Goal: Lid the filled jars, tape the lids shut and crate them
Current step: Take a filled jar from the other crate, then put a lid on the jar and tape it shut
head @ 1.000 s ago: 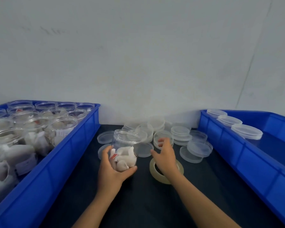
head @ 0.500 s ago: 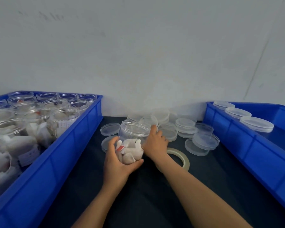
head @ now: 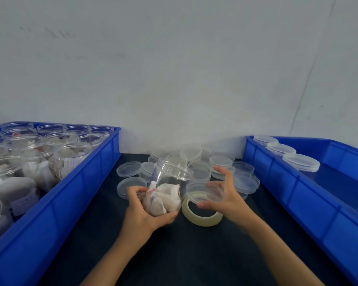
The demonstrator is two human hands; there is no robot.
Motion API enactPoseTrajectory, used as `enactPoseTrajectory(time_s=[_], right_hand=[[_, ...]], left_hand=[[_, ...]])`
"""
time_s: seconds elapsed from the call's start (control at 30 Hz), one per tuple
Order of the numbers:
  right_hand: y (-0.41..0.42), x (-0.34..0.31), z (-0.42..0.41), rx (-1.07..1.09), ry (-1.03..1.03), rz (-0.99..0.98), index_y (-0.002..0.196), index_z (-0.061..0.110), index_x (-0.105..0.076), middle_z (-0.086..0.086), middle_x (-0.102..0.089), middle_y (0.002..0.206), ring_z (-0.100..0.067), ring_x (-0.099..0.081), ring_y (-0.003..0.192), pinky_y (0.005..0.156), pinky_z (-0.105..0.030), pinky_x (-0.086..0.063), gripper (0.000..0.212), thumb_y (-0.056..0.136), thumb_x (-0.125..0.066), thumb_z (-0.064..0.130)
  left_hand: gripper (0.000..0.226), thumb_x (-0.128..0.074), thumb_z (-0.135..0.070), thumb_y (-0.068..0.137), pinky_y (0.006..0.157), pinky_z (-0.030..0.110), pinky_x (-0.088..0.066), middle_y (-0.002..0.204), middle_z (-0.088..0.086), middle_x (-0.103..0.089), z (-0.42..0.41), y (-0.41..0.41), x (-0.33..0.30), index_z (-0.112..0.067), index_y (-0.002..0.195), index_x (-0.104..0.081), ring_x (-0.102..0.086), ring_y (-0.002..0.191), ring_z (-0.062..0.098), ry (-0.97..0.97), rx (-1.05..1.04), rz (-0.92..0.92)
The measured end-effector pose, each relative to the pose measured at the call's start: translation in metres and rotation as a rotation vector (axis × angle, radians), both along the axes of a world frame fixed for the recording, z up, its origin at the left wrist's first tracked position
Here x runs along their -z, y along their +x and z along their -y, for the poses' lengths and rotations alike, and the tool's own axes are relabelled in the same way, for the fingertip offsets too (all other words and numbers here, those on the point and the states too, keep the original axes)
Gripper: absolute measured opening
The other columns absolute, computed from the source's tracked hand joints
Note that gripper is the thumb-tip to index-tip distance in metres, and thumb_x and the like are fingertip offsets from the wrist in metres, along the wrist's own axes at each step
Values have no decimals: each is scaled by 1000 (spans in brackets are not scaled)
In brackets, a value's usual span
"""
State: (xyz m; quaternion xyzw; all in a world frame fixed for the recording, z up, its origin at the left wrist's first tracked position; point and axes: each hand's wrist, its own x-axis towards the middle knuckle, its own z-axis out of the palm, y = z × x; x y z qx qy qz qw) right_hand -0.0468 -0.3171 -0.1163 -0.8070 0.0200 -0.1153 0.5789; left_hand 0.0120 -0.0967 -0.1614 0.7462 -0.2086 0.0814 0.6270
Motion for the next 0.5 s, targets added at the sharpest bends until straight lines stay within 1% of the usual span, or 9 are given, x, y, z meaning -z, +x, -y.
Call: enactPoseTrajectory(time_s=[0.1, 0.17, 0.23, 0.3, 0.37, 0.4, 0.43, 0.5], right_hand=[[-10, 12, 3, 30, 90, 40, 127, 52, -25, 0, -50, 126, -7, -50, 120, 88, -20, -44, 97, 63, -89, 17], [-13, 14, 2, 37, 128, 74, 125, 53, -27, 1, -52, 125, -8, -56, 115, 82, -20, -47, 97, 60, -91, 19], [-14, 15, 2, 42, 233, 111, 129, 48, -31, 0, -58, 122, -13, -64, 107, 81, -22, -50, 94, 57, -88, 25], [-15, 15, 1, 24, 371, 157, 130, 42, -36, -5, -66, 117, -16, -67, 104, 81, -26, -53, 86, 60, -84, 29], [-15, 15, -3, 2, 465, 187, 130, 35, -41, -6, -68, 114, -19, -67, 105, 79, -29, -55, 75, 68, -83, 34], [-15, 16, -5, -2, 493, 193, 130, 32, -43, -8, -67, 114, -20, -67, 105, 80, -32, -55, 67, 73, -78, 33], [-15, 16, -8, -3, 505, 192, 130, 30, -44, -9, -66, 115, -20, -67, 104, 81, -34, -55, 60, 77, -71, 32], [-15, 16, -14, 1, 492, 180, 130, 25, -48, -11, -63, 116, -19, -67, 100, 81, -35, -55, 51, 81, -60, 35]], left_hand=[[78, -95, -35, 46, 71, 12, -50, 108, -13, -57, -3, 0, -1, -36, 102, -41, -60, 92, -6, 4, 75, -22], [76, -94, -47, 42, 70, 12, -50, 103, -18, -63, -4, -1, -3, -42, 101, -47, -62, 92, -4, -33, 95, -36], [64, -85, -52, 44, 71, 12, -51, 100, -28, -61, -5, -1, -6, -50, 98, -52, -62, 93, -4, -78, 121, -59], [64, -81, -52, 46, 72, 14, -52, 102, -31, -60, -6, -1, -8, -53, 104, -53, -61, 96, -4, -110, 162, -81], [81, -79, -55, 47, 73, 16, -51, 109, -27, -58, -6, -2, -8, -50, 120, -45, -59, 97, -10, -100, 181, -93], [88, -77, -56, 46, 75, 15, -49, 114, -23, -56, -5, -4, -8, -47, 125, -38, -58, 97, -13, -90, 185, -102], [91, -76, -56, 47, 76, 14, -48, 117, -18, -53, -5, -5, -8, -43, 126, -34, -58, 97, -13, -86, 195, -110], [88, -75, -55, 49, 76, 11, -49, 120, -8, -53, -3, -9, -7, -36, 125, -34, -60, 97, -9, -95, 243, -125]])
